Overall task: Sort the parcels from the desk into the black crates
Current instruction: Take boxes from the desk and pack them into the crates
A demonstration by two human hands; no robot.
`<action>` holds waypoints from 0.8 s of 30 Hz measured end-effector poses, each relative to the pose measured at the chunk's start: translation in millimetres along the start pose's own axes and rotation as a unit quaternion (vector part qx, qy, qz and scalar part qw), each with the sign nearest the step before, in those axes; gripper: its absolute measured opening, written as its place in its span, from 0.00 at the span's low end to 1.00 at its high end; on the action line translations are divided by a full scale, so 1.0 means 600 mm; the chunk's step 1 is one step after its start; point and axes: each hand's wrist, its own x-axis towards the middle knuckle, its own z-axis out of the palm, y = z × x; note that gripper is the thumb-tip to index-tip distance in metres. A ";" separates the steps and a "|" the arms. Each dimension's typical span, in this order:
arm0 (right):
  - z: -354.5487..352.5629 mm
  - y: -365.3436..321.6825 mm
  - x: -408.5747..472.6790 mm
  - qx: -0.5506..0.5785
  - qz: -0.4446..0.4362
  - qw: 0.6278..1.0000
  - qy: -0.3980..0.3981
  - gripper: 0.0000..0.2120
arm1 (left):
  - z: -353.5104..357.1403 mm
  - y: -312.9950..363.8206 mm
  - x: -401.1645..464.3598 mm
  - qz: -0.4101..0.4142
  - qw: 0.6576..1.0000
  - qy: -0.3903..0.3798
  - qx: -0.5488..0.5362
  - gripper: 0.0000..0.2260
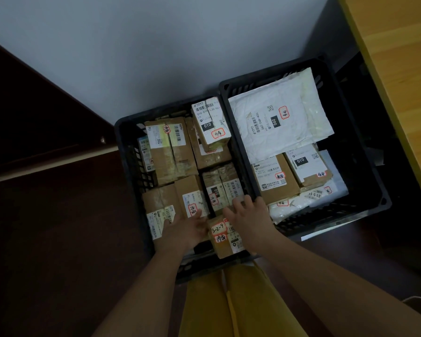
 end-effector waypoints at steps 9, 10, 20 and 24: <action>0.003 0.020 0.017 0.111 0.000 0.989 -0.100 0.55 | -0.004 -0.011 0.012 -0.006 0.999 -0.022 -0.025 0.22; 0.001 0.026 0.018 0.149 0.012 0.983 -0.103 0.55 | -0.004 -0.011 0.016 -0.014 0.999 -0.030 -0.027 0.23; 0.060 0.010 0.017 0.421 0.193 0.886 0.010 0.68 | 0.000 -0.026 0.058 -0.044 0.992 -0.087 -0.086 0.27; 0.088 -0.022 0.024 0.388 0.183 0.903 0.007 0.67 | 0.003 -0.029 0.066 -0.039 0.991 -0.096 -0.082 0.28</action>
